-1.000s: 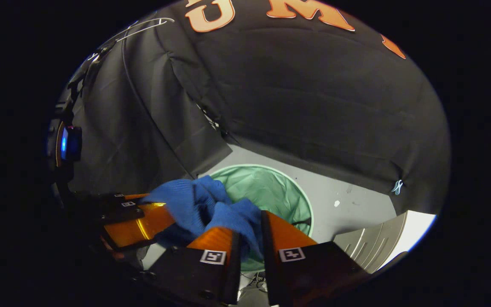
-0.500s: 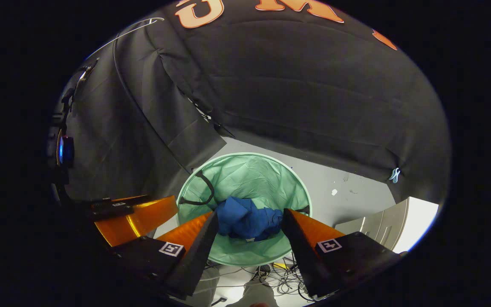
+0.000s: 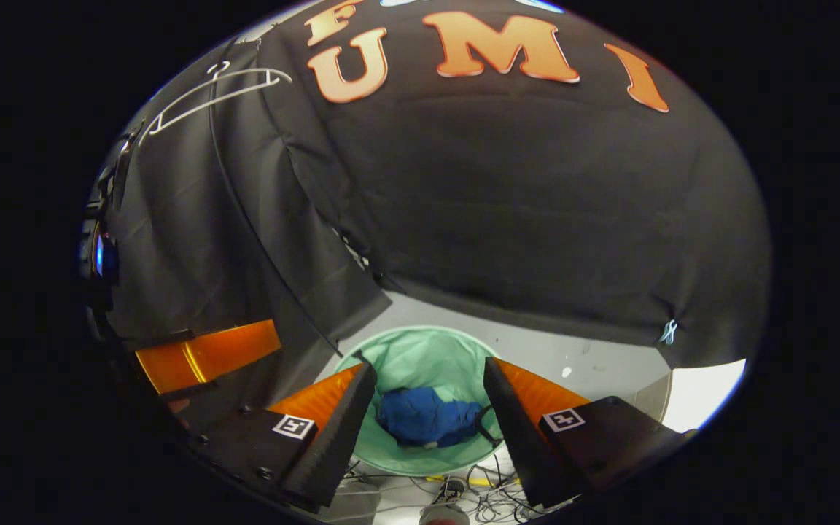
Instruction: Grasp the clothes on the hanger with both hands and then place them into the laundry hamper below.
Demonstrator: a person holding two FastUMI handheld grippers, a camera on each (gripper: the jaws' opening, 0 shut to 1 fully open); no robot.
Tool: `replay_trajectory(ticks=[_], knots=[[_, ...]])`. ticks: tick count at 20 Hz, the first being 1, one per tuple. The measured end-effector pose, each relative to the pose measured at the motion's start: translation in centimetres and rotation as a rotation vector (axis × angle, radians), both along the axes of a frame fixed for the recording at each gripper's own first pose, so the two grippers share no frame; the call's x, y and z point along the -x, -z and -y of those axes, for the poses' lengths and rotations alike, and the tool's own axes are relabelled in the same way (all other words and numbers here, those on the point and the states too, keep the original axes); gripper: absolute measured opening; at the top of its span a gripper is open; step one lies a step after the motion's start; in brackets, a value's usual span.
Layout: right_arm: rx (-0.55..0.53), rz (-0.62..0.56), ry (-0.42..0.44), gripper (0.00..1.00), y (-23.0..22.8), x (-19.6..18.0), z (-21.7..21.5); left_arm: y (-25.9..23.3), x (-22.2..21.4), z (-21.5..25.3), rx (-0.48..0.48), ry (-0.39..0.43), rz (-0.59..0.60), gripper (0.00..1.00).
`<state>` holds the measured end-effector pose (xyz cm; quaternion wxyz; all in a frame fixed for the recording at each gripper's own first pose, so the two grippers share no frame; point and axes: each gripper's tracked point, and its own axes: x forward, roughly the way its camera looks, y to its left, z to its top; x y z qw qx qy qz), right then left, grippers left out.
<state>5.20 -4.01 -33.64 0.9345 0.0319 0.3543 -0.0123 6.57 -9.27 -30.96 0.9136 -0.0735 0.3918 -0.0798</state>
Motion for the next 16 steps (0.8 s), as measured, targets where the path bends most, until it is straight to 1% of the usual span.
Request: replay_trajectory(ticks=[2,4,7,8,9,11,14,16], knots=[[0.022,0.085,-0.007,0.98,-4.6,-0.1,0.3,-4.3,-1.8,-0.2,-0.013,-0.012,0.112,0.95],[0.031,0.179,-0.013,0.98,-9.5,-0.3,0.4,-8.5,-2.4,-0.3,-0.025,-0.014,0.215,0.95],[0.034,0.312,-0.013,0.98,-16.5,0.4,1.0,-12.5,-2.2,-1.1,0.014,-0.045,0.325,0.94],[0.033,0.349,-0.012,1.00,-18.5,0.8,1.1,-14.1,-2.1,-1.8,0.026,-0.065,0.359,0.94],[0.029,0.381,-0.012,0.98,-20.0,1.0,0.8,-16.0,-2.1,-2.3,0.035,-0.083,0.396,0.94],[0.010,0.433,-0.012,0.98,-23.0,2.1,0.9,-19.8,-1.5,-3.5,0.050,-0.114,0.481,0.94],[0.018,0.517,-0.023,0.97,-27.9,3.8,1.8,-24.2,-0.6,-4.8,0.033,-0.140,0.569,0.93],[0.022,0.578,-0.032,1.00,-31.6,5.2,1.6,-27.6,-0.1,-6.0,0.020,-0.161,0.619,0.93]])
